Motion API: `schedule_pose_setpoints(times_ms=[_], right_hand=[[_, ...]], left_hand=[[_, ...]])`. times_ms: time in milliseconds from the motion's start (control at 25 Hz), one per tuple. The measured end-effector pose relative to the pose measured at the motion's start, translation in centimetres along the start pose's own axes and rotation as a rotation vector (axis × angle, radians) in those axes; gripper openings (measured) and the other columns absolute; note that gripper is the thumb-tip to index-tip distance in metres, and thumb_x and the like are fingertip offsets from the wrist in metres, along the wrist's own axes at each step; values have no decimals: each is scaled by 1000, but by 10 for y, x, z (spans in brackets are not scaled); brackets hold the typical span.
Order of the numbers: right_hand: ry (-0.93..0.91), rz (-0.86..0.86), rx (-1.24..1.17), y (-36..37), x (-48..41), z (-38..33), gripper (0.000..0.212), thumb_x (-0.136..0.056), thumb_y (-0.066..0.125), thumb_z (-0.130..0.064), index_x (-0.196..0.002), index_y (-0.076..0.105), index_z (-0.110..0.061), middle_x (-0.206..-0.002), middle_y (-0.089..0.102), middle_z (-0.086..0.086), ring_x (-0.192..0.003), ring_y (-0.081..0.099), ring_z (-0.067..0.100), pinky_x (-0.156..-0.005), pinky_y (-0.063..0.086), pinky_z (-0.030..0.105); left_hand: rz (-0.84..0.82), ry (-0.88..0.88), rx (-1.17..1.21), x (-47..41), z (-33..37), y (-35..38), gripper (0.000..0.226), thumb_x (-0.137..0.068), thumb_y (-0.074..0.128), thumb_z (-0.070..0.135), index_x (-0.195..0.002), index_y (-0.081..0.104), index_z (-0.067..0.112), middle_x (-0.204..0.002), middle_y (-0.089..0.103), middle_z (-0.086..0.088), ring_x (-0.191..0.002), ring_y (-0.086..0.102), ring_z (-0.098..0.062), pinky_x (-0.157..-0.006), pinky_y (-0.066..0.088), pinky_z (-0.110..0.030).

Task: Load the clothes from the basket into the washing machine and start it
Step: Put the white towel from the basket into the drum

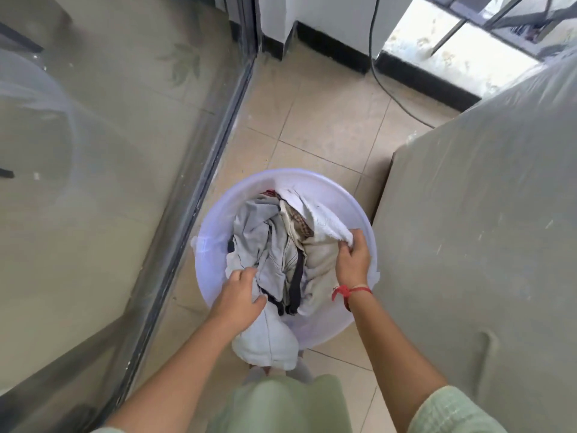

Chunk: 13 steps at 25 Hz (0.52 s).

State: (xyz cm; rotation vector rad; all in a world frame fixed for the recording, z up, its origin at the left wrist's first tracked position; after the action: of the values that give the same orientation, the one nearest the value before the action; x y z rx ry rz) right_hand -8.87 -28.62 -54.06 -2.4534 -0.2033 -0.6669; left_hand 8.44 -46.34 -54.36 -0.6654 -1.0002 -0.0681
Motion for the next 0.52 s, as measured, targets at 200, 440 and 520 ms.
schedule_pose_setpoints(times_ms=[200,440,520], right_hand=[[34,0,-81,-9,-7,18,24,-94,42,-4,-78,47,-20,-74,47,-7,-69,44,8,-68,39,25],[65,-60,-250,9,-32,2,29,-98,41,-28,-81,48,-6,-79,43,4,-75,42,15,-71,38,31],[17,-40,-210,9,-37,-23,36,-100,40,-26,-66,36,-15,-65,31,-1,-62,32,8,-60,29,27]], left_hand=[[510,329,-420,-24,55,-58,83,-66,77,25,-138,37,19,-145,36,-15,-138,25,-36,-107,21,-62],[444,167,-469,-97,76,-129,90,-86,61,38,-150,-1,24,-150,23,-20,-133,33,-42,-104,30,-57],[325,55,-486,-114,67,-137,59,-97,46,31,-144,15,16,-126,51,-24,-106,56,-42,-81,44,-47]])
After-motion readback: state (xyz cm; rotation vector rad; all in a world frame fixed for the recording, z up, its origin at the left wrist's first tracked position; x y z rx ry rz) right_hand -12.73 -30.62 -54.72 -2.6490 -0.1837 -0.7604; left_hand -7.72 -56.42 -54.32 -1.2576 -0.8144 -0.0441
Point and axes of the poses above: each hand's wrist, its own x-axis away from the middle knuckle, its own y-axis out of the palm, z = x × y, the point moved 8 cm from there along -x, towards the middle knuckle
